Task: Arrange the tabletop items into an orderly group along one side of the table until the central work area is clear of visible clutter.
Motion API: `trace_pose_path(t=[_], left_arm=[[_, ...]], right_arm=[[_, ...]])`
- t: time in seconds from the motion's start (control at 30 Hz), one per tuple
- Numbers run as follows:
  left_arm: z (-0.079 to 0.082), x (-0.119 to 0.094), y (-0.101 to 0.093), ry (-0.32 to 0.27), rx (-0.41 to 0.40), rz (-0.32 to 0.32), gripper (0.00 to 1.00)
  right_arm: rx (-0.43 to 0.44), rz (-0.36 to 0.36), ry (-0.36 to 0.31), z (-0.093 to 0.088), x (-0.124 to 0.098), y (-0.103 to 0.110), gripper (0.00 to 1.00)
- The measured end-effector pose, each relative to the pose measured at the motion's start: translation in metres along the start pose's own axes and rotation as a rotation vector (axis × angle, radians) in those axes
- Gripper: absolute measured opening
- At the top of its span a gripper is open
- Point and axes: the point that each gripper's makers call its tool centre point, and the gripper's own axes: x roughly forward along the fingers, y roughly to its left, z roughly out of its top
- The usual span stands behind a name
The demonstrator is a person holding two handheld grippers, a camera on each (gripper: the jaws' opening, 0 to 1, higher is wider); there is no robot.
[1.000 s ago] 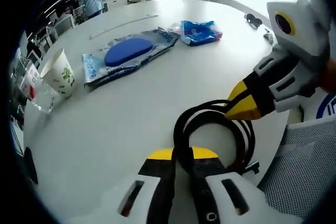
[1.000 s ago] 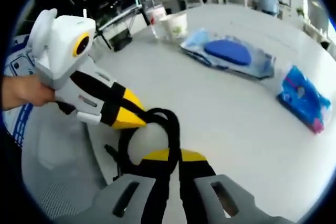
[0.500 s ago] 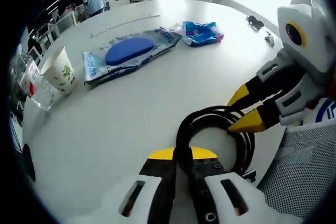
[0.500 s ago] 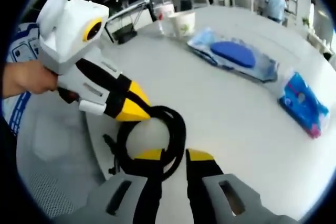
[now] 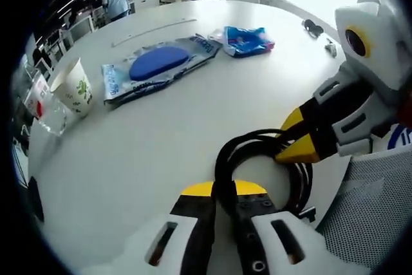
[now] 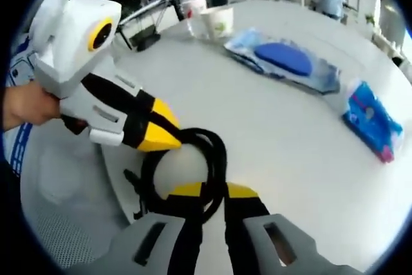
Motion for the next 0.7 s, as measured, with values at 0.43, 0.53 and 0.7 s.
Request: trace_pose_path(t=[0.43, 0.53, 0.7], left_arm=[[-0.003, -0.002, -0.002, 0.006, -0.043, -0.017, 0.06], [-0.003, -0.003, -0.002, 0.006, -0.049, -0.019, 0.06], [0.003, -0.008, 0.000, 0.001, -0.049, -0.018, 0.05]], right_arm=[[0.093, 0.009, -0.016, 0.003, -0.004, -0.001, 0.00], [0.095, 0.013, -0.014, 0.006, -0.006, 0.000, 0.00], [0.099, 0.021, -0.020, 0.013, -0.012, -0.001, 0.00]])
